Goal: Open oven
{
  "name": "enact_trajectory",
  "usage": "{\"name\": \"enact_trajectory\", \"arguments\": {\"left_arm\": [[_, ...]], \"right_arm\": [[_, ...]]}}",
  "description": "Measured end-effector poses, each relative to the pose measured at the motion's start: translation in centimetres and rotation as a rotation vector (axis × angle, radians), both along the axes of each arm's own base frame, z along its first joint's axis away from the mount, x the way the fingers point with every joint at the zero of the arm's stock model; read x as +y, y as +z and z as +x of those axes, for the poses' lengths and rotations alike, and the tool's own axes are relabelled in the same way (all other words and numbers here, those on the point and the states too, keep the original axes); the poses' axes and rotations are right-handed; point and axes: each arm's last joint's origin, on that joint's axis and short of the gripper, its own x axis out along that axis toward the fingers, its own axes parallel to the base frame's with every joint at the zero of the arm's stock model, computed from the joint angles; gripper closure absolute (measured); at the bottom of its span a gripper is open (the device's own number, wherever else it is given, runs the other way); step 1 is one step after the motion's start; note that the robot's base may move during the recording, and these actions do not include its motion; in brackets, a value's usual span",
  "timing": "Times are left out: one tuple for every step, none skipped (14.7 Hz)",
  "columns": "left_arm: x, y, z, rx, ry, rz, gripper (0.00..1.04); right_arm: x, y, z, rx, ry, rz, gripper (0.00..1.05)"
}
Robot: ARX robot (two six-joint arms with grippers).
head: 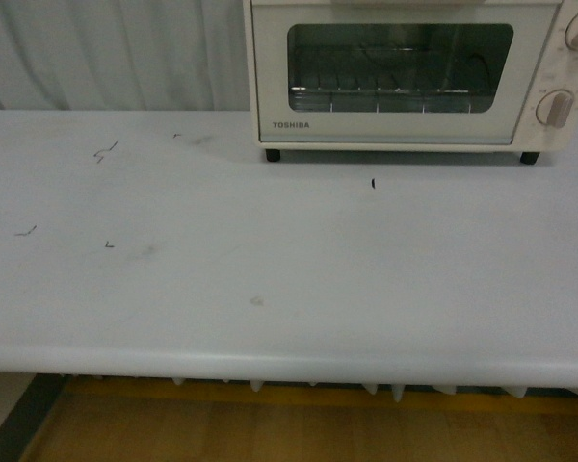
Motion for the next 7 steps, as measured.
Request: {"name": "enact_trajectory", "arguments": {"left_arm": [[0.0,0.0,0.0,0.0,0.0,0.0,0.07],[0.0,0.01,0.0,-0.001,0.0,0.0,0.07],[0.0,0.0,0.0,0.0,-0.001,0.0,0.07],[0.0,0.0,0.0,0.0,-0.001,0.0,0.07],[0.0,0.02,0.0,-0.002,0.0,0.0,0.07],[0.0,0.04,0.0,-0.004,0.0,0.0,0.07],[0.0,0.04,0.0,-0.004,0.0,0.0,0.07]], "right_arm": [[0.0,0.0,0.0,0.0,0.0,0.0,0.06],[0.0,0.0,0.0,0.0,0.0,0.0,0.06],[0.0,-0.01,0.0,0.001,0.0,0.0,0.06],[0.0,0.0,0.0,0.0,0.0,0.0,0.06],[0.0,0.02,0.0,-0.002,0.0,0.0,0.06],[0.0,0.04,0.0,-0.004,0.0,0.0,0.06],[0.0,0.03,0.0,-0.003,0.0,0.0,0.06]]}}
